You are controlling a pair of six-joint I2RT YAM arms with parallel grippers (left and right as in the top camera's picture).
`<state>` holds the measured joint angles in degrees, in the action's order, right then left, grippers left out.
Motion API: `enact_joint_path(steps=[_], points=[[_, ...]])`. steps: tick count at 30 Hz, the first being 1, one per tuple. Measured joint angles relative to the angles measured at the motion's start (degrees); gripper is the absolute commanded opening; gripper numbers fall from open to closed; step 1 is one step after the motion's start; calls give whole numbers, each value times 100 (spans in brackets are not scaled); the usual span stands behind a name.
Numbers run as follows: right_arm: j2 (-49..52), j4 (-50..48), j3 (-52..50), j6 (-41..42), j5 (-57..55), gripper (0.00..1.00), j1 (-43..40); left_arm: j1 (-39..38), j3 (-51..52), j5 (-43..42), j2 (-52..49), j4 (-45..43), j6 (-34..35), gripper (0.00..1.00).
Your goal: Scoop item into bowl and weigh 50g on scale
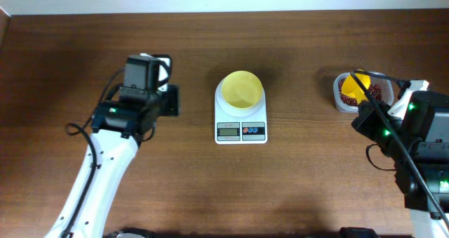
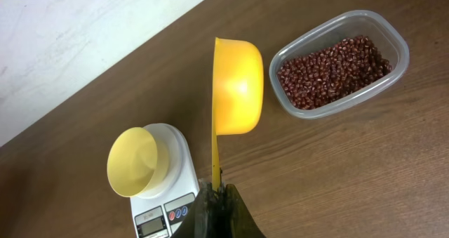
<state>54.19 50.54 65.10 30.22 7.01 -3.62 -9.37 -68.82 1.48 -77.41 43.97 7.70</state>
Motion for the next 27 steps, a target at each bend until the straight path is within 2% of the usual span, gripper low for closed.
enact_joint_path(steps=[4, 9, 11, 12, 13, 14, 15, 16, 17, 27], points=[[70, 17, 0, -2, 0, 4, 0, 629, 0, 2, 0, 133, 0, 8], [181, 24, 0, 0, 0, 4, 0, 693, 0, 0, 0, 216, -2, 12], [181, 24, 0, 0, 0, 4, 0, 693, 0, 0, 0, 214, 0, 25], [181, 24, 0, -2, 0, 4, 0, 693, 0, 0, 0, 216, -20, 27], [181, 24, 0, 0, 0, 4, 0, 693, 0, 0, 0, 214, -15, 33], [181, 24, 0, 0, 0, 4, 0, 693, 0, 0, 0, 214, -22, 46], [181, 24, 0, -2, 0, 4, 0, 693, 0, 0, 0, 216, -24, 73], [181, 24, 0, 2, 0, 4, 0, 693, 0, -2, 0, 214, -31, 88], [181, 24, 0, 0, 0, 4, 0, 693, 0, 0, 0, 216, -42, 97], [181, 24, 0, 2, 0, 4, 0, 693, 0, 0, 0, 214, -39, 99]])
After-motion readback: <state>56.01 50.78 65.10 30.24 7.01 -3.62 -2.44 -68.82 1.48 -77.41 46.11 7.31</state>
